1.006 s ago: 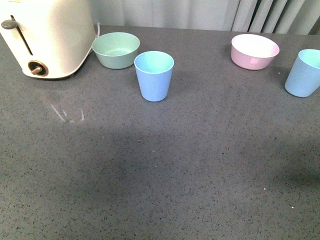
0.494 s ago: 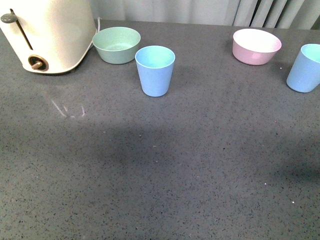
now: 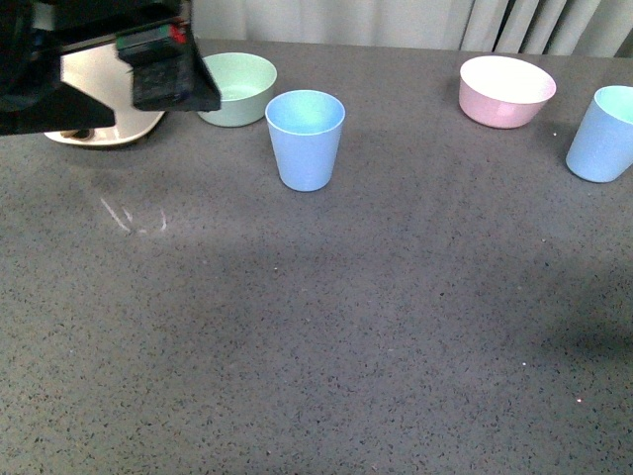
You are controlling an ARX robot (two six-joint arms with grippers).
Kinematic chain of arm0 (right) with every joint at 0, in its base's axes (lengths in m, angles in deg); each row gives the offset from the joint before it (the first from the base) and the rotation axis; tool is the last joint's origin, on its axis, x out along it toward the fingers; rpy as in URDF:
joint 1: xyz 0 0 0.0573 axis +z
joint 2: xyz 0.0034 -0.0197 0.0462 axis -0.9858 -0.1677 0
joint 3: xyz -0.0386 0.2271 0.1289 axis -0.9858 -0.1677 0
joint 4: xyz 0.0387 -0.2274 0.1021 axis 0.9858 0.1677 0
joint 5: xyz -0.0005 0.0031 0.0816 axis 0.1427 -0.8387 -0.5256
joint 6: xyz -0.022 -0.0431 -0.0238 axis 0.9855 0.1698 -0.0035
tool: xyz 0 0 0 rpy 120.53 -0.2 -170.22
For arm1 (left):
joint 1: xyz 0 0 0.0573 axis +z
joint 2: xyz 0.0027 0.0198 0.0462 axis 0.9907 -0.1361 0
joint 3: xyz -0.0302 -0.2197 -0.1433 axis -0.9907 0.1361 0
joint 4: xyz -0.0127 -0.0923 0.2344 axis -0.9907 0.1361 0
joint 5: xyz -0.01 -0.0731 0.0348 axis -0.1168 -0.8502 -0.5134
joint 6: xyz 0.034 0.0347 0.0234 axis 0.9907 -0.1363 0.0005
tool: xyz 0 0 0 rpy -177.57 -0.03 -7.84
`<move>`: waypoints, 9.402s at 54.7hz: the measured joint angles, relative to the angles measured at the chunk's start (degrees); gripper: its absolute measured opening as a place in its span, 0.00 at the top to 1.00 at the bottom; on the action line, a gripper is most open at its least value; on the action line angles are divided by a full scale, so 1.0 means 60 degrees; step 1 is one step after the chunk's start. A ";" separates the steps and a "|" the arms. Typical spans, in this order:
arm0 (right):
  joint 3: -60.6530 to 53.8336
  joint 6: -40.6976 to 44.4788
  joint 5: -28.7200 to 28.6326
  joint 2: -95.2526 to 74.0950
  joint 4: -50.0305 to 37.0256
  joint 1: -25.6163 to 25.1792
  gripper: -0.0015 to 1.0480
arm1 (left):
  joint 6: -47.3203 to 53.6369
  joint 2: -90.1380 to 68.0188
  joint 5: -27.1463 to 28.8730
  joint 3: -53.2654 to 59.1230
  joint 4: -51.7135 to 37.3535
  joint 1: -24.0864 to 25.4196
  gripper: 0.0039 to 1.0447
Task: Stack blue cups with both arms
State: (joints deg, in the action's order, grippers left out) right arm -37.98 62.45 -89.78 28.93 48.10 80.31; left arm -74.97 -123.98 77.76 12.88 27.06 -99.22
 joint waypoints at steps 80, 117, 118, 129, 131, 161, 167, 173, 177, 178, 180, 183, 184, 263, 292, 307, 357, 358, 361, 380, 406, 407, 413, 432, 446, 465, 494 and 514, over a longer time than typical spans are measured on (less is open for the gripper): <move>0.0000 0.0000 0.0004 0.0000 0.0000 0.0004 0.09 | -0.1249 -0.5577 0.1526 -0.5821 0.1698 -0.0892 0.08; 0.0000 0.0000 0.0004 0.0000 0.0000 0.0000 0.09 | -0.1727 -0.5923 0.1610 -0.6674 0.2951 -0.1606 0.99; 0.0000 0.0000 0.0004 0.0000 0.0000 0.0004 0.09 | -0.1752 -0.5923 0.1610 -0.6685 0.2965 -0.1625 0.98; 0.0000 0.0000 0.0000 0.0000 0.0000 0.0004 0.09 | -0.2047 -0.5686 0.1577 -0.6677 0.3147 -0.2106 0.98; 0.0000 0.0000 0.0004 0.0000 0.0000 0.0004 0.09 | -0.2076 -0.5555 0.1585 -0.6608 0.3136 -0.2248 0.98; 0.0000 0.0000 0.0004 0.0000 0.0000 0.0000 0.09 | -0.2193 -0.5756 0.2120 -0.6353 0.3308 -0.3654 0.98; 0.0000 0.0000 0.0000 0.0000 0.0000 0.0004 0.09 | -0.2102 -0.5807 0.2218 -0.6364 0.3344 -0.3665 0.98; 0.0000 0.0000 0.0004 0.0000 0.0000 0.0000 0.09 | -0.2051 -0.5810 0.2218 -0.6371 0.3340 -0.3672 0.98; 0.0000 0.0000 0.0004 0.0000 0.0000 0.0004 0.09 | -0.2058 -0.5810 0.2215 -0.6371 0.3333 -0.3672 0.97; 0.0000 0.0000 0.0004 0.0000 0.0000 0.0004 0.09 | -0.2055 -0.5810 0.2208 -0.6371 0.3330 -0.3672 0.94; 0.0000 0.0000 0.0004 0.0000 0.0000 0.0000 0.09 | -0.2055 -0.5810 0.2208 -0.6371 0.3322 -0.3672 0.91; 0.0000 0.0000 0.0000 0.0000 0.0000 0.0004 0.09 | -0.2058 -0.5810 0.2142 -0.6371 0.3319 -0.3672 0.83; 0.0000 0.0000 0.0004 0.0000 0.0000 0.0004 0.09 | -0.2058 -0.5810 0.2138 -0.6371 0.3319 -0.3672 0.81; 0.0000 0.0000 0.0007 0.0000 0.0000 0.0004 0.09 | 0.2098 0.4597 0.3242 0.6014 -0.8429 0.1555 0.99; 0.0000 0.0000 0.0004 0.0000 0.0000 0.0004 0.09 | 0.2149 0.7511 0.2087 0.7777 -0.7391 0.2790 0.99; 0.0000 0.0000 0.0004 0.0000 0.0000 0.0004 0.09 | 0.2153 0.8695 0.2033 0.8470 -0.6980 0.2805 0.99; 0.0000 0.0000 0.0004 0.0000 0.0000 0.0004 0.09 | 0.2157 1.3442 0.2033 0.8550 -0.2426 0.2805 0.99; 0.0000 0.0000 0.0000 0.0000 0.0000 0.0000 0.09 | 0.2157 1.3482 0.2033 0.8550 -0.2379 0.2805 0.99; 0.0000 0.0000 -0.0004 0.0004 0.0000 0.0000 0.09 | 0.2157 1.4018 0.2033 0.8546 -0.1636 0.2805 0.99; 0.0000 0.0000 0.0004 0.0000 0.0000 0.0004 0.09 | 0.2157 1.5085 0.2033 0.8546 -0.0692 0.2805 0.99; 0.3155 -0.0277 -0.0503 -0.7807 -0.0976 -0.1730 0.09 | 0.2157 1.5085 0.2033 0.8546 -0.0685 0.2805 0.51; 0.3391 -0.0025 -0.0521 -0.8298 -0.1264 -0.1730 0.09 | 0.2157 1.5085 0.2033 0.8546 -0.0685 0.2805 0.48; 0.4776 0.0874 -0.1071 -1.0790 -0.1803 -0.1654 0.09 | 0.2157 1.5085 0.2033 0.8546 -0.0685 0.2805 0.31; 0.9617 0.2878 0.0087 -1.7063 -0.0678 -0.0200 0.09 | 0.2171 1.5085 0.2033 0.8550 -0.0685 0.2805 0.08; 1.1340 0.3191 0.0412 -1.8710 -0.0036 0.0284 0.09 | 0.2171 1.5085 0.2033 0.8546 -0.0685 0.2805 0.08; 1.2163 0.3184 0.0674 -1.9387 0.0543 0.0186 0.26 | 0.2171 1.5085 0.2033 0.8546 -0.0685 0.2805 0.08; 1.1879 0.3228 -0.0200 -1.9107 0.0943 -0.0200 0.98 | 0.2171 1.5085 0.2033 0.8546 -0.0685 0.2805 0.08; 1.0528 0.3577 -0.2805 -1.5555 0.2175 0.1118 0.98 | 0.2171 1.5085 0.2033 0.8546 -0.0685 0.2805 0.08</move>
State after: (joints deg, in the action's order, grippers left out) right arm 25.19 83.91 -106.61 -64.40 61.15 87.02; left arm -61.94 -33.47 89.96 64.15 22.95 -82.39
